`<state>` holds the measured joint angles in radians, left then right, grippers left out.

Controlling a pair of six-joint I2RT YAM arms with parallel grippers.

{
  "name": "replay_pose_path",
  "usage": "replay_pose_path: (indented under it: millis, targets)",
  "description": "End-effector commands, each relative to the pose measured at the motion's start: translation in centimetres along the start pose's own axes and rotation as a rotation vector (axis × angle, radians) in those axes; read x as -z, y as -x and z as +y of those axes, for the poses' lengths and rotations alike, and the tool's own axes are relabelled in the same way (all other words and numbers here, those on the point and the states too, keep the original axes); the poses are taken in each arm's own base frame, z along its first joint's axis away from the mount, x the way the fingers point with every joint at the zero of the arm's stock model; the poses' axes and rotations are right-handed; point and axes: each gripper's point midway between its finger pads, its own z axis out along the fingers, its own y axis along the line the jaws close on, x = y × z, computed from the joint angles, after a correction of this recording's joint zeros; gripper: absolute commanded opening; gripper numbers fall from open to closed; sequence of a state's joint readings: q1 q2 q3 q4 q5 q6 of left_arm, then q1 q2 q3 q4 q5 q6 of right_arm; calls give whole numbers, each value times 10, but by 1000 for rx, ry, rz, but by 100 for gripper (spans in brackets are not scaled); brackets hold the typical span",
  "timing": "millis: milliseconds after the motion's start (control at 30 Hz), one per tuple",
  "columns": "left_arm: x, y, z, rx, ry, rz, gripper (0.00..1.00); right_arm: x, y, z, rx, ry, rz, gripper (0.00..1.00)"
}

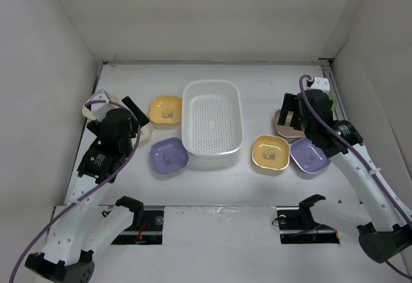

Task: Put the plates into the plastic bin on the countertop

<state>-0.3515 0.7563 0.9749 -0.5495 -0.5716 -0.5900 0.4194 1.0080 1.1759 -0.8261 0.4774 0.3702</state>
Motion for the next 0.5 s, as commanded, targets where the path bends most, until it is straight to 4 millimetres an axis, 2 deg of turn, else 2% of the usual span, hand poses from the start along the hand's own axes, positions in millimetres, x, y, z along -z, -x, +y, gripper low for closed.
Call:
replay_pose_path:
  millis: [0,33,100,133,267,300,333,433,467]
  targets:
    - [1,6,-4,16,-24,-25,100,0,15,8,-25,35,-41,100]
    - [1,6,-4,16,-24,-25,100,-5,9,11,-26,40,-17,100]
    - [0,2,-5,11,-28,-13,100,-10,12,15,-39,51,-42,100]
    - [0,2,-5,11,-28,-13,100,-18,3,16,-31,44,-27,100]
    - [2,-1,-16,-11,-93,10,100,-52,-10,18,-9,-8,43,100]
    - [1,-4,-18,-11,-105,16,100,-65,-22,21,15,-27,91,100]
    - [2,-6,-20,-22,-121,27,100,-76,-19,23,11,-28,76,100]
    - [2,-5,-23,-18,-135,27,100,-113,-30,28,27,-32,115,100]
    - [5,-4,-24,-22,-149,25,100,-125,-36,22,15,-44,144,100]
